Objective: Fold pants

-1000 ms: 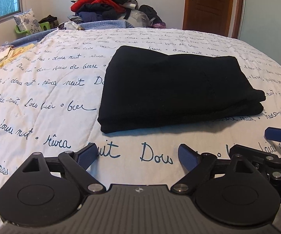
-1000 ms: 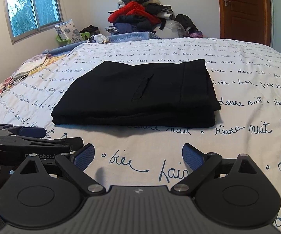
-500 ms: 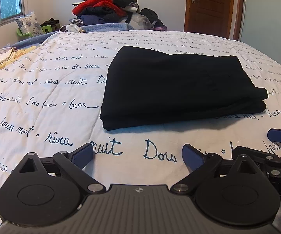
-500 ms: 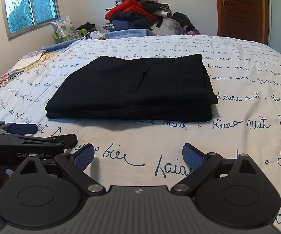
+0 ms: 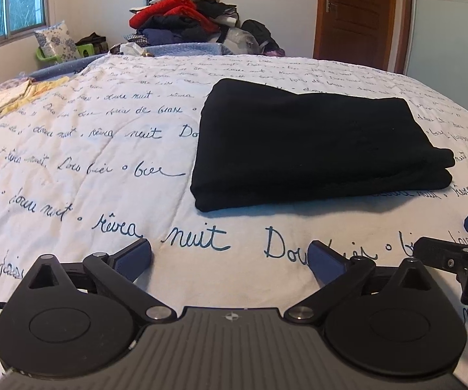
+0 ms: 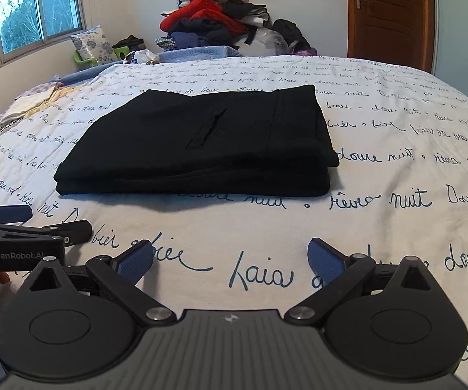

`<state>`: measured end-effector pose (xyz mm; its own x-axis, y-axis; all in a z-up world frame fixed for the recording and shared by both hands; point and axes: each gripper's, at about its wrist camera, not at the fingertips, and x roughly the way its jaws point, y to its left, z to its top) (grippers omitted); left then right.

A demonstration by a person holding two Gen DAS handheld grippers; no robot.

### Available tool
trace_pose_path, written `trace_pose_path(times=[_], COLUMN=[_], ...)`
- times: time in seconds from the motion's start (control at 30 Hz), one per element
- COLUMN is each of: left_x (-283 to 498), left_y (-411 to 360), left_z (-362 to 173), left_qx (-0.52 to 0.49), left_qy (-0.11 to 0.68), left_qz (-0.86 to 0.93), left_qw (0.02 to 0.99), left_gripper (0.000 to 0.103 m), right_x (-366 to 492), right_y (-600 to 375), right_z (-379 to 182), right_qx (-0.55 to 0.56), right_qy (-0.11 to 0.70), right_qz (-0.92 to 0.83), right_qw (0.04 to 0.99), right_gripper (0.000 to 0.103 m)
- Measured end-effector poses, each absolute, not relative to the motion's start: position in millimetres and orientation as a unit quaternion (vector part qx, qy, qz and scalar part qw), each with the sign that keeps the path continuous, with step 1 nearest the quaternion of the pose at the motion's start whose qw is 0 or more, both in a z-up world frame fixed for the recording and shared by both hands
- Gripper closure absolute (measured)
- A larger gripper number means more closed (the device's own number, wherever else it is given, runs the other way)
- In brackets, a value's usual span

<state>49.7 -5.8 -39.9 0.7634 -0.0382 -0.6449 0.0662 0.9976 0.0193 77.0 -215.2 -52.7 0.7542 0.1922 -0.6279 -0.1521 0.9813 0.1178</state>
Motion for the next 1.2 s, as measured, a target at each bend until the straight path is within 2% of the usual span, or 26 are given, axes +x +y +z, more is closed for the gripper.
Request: trace_pose_path(times=[1.2], left_x=[48.9], left_y=[-8.7], left_z=[-43.5], left_qx=[0.025], left_qy=[0.341], left_qz=[-0.025], left_qw=[0.939], left_gripper=[0.0], right_x=[76.7], right_y=[-208.7], right_z=[-60.4], right_qx=[-0.016], right_qy=[0.339], right_qz=[0.073], right_qw=[0.938], right_gripper=[0.0])
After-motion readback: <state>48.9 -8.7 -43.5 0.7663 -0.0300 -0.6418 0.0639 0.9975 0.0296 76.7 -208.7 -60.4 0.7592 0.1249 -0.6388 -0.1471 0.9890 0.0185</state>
